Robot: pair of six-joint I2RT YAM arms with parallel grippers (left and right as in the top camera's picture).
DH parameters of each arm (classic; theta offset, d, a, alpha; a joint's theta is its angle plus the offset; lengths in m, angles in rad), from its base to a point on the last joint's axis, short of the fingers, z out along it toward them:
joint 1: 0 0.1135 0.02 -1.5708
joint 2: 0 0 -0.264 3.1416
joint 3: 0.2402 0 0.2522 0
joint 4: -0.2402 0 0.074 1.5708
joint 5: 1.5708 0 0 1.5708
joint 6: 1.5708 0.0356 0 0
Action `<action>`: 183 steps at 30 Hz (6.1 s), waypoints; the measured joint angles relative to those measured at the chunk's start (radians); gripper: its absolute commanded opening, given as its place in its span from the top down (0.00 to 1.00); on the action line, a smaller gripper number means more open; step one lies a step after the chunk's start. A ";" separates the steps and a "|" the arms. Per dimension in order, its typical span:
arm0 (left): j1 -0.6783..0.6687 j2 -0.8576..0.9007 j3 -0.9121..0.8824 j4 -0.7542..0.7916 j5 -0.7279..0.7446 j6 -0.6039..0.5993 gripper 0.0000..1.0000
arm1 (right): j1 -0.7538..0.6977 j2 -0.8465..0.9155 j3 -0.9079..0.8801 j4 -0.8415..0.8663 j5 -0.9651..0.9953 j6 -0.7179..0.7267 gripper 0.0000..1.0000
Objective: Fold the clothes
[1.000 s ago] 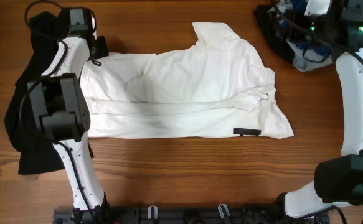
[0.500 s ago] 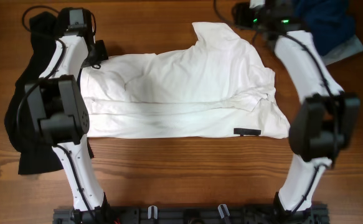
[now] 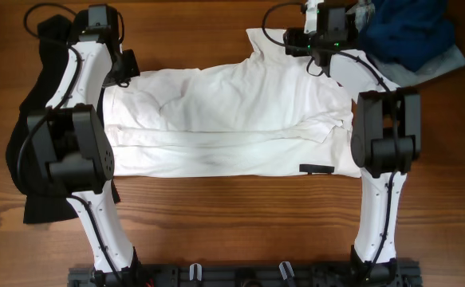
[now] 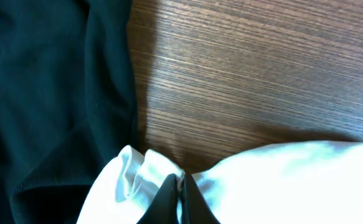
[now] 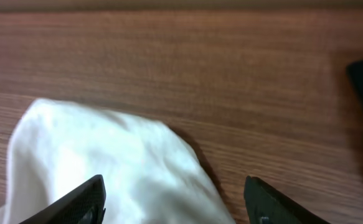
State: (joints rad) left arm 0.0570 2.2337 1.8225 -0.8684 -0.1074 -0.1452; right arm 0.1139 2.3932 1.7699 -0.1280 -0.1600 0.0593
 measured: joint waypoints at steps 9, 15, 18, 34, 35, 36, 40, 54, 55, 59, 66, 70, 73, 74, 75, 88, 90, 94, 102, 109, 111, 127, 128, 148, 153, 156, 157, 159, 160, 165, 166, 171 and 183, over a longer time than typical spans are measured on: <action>0.000 0.000 0.000 0.019 0.000 -0.003 0.96 | 0.016 0.051 0.000 0.062 -0.018 0.018 0.53; 0.000 0.000 0.000 0.043 0.000 -0.003 0.96 | 0.032 0.058 0.000 0.062 -0.014 0.017 0.76; 0.000 0.000 0.000 0.058 -0.001 -0.003 0.96 | 0.043 0.058 0.009 0.037 0.010 0.022 0.83; 0.000 -0.043 0.002 0.067 -0.105 -0.010 0.96 | -0.026 -0.267 0.198 -0.533 0.031 -0.097 0.96; 0.000 -0.064 0.002 0.053 -0.106 -0.010 0.96 | -0.026 -0.295 0.202 -0.569 0.030 -0.103 0.96; 0.000 -0.087 0.002 0.039 -0.106 -0.010 0.96 | -0.026 -0.327 0.208 -0.637 0.026 -0.110 0.96; 0.000 -0.190 0.007 -0.063 -0.106 -0.011 0.96 | -0.025 -0.408 0.212 -0.875 -0.013 -0.119 0.96; 0.017 -0.255 -0.167 -0.369 -0.033 -0.011 0.96 | -0.061 -0.414 -0.015 -1.159 -0.018 -0.109 0.96; 0.023 -0.255 -0.193 -0.364 -0.032 -0.011 0.96 | -0.071 -0.414 -0.047 -1.142 -0.019 -0.109 0.96; 0.038 -0.255 -0.268 -0.340 -0.029 -0.011 0.95 | -0.101 -0.414 -0.167 -1.103 -0.023 -0.106 0.95; 0.037 -0.255 -0.312 -0.336 -0.023 -0.011 0.32 | -0.097 -0.414 -0.246 -1.103 -0.031 -0.118 0.21; 0.037 -0.255 -0.312 -0.346 -0.013 -0.021 0.22 | -0.097 -0.414 -0.245 -1.073 -0.041 -0.127 0.12; 0.037 -0.255 -0.312 -0.372 -0.005 -0.018 0.15 | -0.097 -0.414 -0.237 -1.044 -0.056 -0.132 0.10; 0.037 -0.255 -0.312 -0.387 0.000 -0.019 0.13 | -0.097 -0.414 -0.228 -1.035 -0.060 -0.133 0.10; 0.037 -0.255 -0.312 -0.397 0.001 -0.018 0.12 | -0.097 -0.414 -0.216 -1.026 -0.064 -0.134 0.09; 0.262 -0.255 -0.312 -0.256 0.090 -0.008 0.26 | -0.097 -0.414 -0.185 -0.943 -0.087 -0.145 0.07; 0.282 -0.255 -0.312 -0.248 0.136 0.009 0.26 | -0.097 -0.414 -0.185 -0.932 -0.087 -0.145 0.07; 0.280 -0.255 -0.312 -0.241 0.213 0.068 0.30 | -0.097 -0.414 -0.185 -0.904 -0.087 -0.145 0.07; 0.278 -0.249 -0.312 -0.226 0.301 0.153 0.31 | -0.097 -0.414 -0.185 -0.883 -0.087 -0.145 0.07; 0.267 -0.151 -0.314 -0.230 0.315 0.195 0.35 | -0.097 -0.414 -0.185 -0.880 -0.087 -0.145 0.07; 0.254 -0.131 -0.314 -0.230 0.315 0.208 0.33 | -0.097 -0.414 -0.185 -0.880 -0.087 -0.145 0.07; 0.154 -0.138 -0.385 -0.200 0.295 0.261 0.77 | -0.097 -0.414 -0.185 -0.867 -0.087 -0.145 0.07; 0.151 -0.138 -0.386 -0.201 0.296 0.262 0.80 | -0.097 -0.414 -0.185 -0.866 -0.087 -0.145 0.07; 0.114 -0.170 -0.204 -0.439 0.319 0.169 0.88 | -0.097 -0.414 -0.185 -0.861 -0.087 -0.145 0.07; 0.099 -0.171 -0.204 -0.461 0.319 0.164 0.96 | -0.097 -0.414 -0.185 -0.861 -0.087 -0.145 0.07; 0.098 -0.171 -0.204 -0.476 0.319 0.157 0.96 | -0.097 -0.414 -0.185 -0.861 -0.087 -0.145 0.07; 0.096 -0.171 -0.204 -0.476 0.319 0.154 0.96 | -0.097 -0.414 -0.185 -0.861 -0.087 -0.145 0.07; 0.087 -0.171 -0.203 -0.478 0.319 0.150 0.94 | -0.097 -0.414 -0.185 -0.861 -0.087 -0.145 0.07; 0.079 -0.171 -0.201 -0.479 0.319 0.150 0.91 | -0.097 -0.414 -0.185 -0.861 -0.087 -0.145 0.07; 0.040 -0.171 -0.161 -0.482 0.319 0.135 0.72 | -0.097 -0.414 -0.185 -0.861 -0.087 -0.144 0.07; 0.031 -0.171 -0.152 -0.481 0.319 0.126 0.68 | -0.097 -0.414 -0.185 -0.862 -0.087 -0.144 0.07; -0.044 -0.171 -0.148 -0.462 0.319 0.113 0.96 | -0.097 -0.414 -0.185 -0.862 -0.087 -0.144 0.07; -0.290 -0.171 -0.146 -0.351 0.323 -0.014 0.96 | -0.097 -0.414 -0.185 -0.877 -0.087 -0.144 0.07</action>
State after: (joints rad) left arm -0.2333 2.0632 1.6760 -1.2190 0.2153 -0.1593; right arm 0.0170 1.9793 1.5848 -1.0050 -0.2470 -0.0845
